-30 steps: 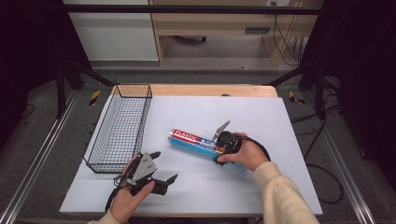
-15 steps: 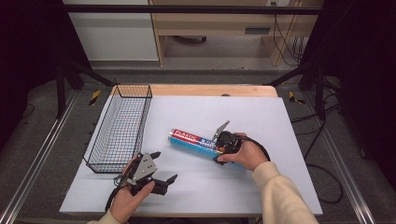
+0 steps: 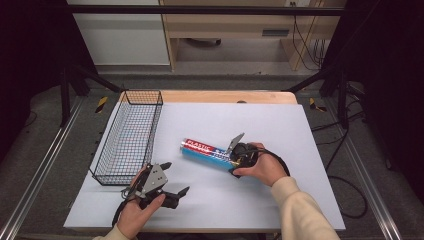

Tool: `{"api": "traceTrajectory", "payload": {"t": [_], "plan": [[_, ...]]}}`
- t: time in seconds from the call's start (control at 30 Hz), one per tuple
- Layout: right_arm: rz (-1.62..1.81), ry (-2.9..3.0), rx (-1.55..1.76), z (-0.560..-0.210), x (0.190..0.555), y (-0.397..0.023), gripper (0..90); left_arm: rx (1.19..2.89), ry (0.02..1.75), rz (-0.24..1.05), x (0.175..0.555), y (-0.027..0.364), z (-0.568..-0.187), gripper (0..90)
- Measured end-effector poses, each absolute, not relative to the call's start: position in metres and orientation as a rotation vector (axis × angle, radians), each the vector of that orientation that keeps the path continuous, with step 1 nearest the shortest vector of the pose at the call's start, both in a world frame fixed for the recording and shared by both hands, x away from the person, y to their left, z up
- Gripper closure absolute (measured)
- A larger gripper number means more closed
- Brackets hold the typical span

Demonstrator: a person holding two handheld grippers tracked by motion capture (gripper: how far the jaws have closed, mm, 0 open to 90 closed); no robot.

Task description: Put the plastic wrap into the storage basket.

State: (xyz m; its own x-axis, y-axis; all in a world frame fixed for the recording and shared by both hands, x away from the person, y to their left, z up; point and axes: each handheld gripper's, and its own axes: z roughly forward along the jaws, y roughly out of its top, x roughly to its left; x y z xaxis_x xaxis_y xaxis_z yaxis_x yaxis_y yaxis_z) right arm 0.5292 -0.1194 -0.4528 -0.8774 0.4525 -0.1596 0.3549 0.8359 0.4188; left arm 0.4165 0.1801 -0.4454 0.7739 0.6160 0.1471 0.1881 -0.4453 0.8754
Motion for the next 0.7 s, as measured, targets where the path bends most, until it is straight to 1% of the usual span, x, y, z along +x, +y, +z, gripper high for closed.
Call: {"api": "traceTrajectory", "payload": {"t": [0.17, 0.3, 0.33, 0.43, 0.47, 0.5, 0.53, 0.57, 0.6, 0.63, 0.7], "plan": [[0.544, 2.734, 0.605, -0.448, 0.526, -0.124, 30.3, 2.032, 0.590, 0.587, 0.416, 0.179, -0.444, 4.6], [0.558, 2.710, 0.554, -0.436, 0.519, -0.135, 30.3, 2.069, 0.530, 0.610, 0.416, 0.172, -0.438, 5.0], [0.544, 2.697, 0.531, -0.428, 0.514, -0.138, 30.3, 2.082, 0.508, 0.621, 0.417, 0.170, -0.435, 5.1], [0.518, 2.690, 0.491, -0.420, 0.510, -0.141, 30.3, 2.129, 0.445, 0.652, 0.422, 0.163, -0.421, 5.0], [0.474, 2.683, 0.445, -0.412, 0.506, -0.143, 30.2, 2.146, 0.419, 0.663, 0.425, 0.160, -0.416, 4.9], [0.474, 2.683, 0.445, -0.412, 0.506, -0.143, 30.2, 2.162, 0.396, 0.662, 0.428, 0.157, -0.411, 4.9], [0.446, 2.670, 0.408, -0.404, 0.504, -0.143, 30.2, 2.171, 0.353, 0.656, 0.435, 0.151, -0.401, 4.9], [0.446, 2.670, 0.408, -0.404, 0.504, -0.143, 30.2, 2.171, 0.353, 0.656, 0.435, 0.151, -0.401, 5.0], [0.451, 2.661, 0.389, -0.397, 0.502, -0.145, 30.3, 2.209, 0.305, 0.663, 0.441, 0.143, -0.392, 4.9], [0.451, 2.661, 0.389, -0.397, 0.502, -0.145, 30.3, 2.209, 0.305, 0.663, 0.441, 0.143, -0.392, 4.5], [0.449, 2.653, 0.374, -0.390, 0.501, -0.146, 30.3, 2.249, 0.251, 0.662, 0.448, 0.135, -0.383, 4.5]]}}
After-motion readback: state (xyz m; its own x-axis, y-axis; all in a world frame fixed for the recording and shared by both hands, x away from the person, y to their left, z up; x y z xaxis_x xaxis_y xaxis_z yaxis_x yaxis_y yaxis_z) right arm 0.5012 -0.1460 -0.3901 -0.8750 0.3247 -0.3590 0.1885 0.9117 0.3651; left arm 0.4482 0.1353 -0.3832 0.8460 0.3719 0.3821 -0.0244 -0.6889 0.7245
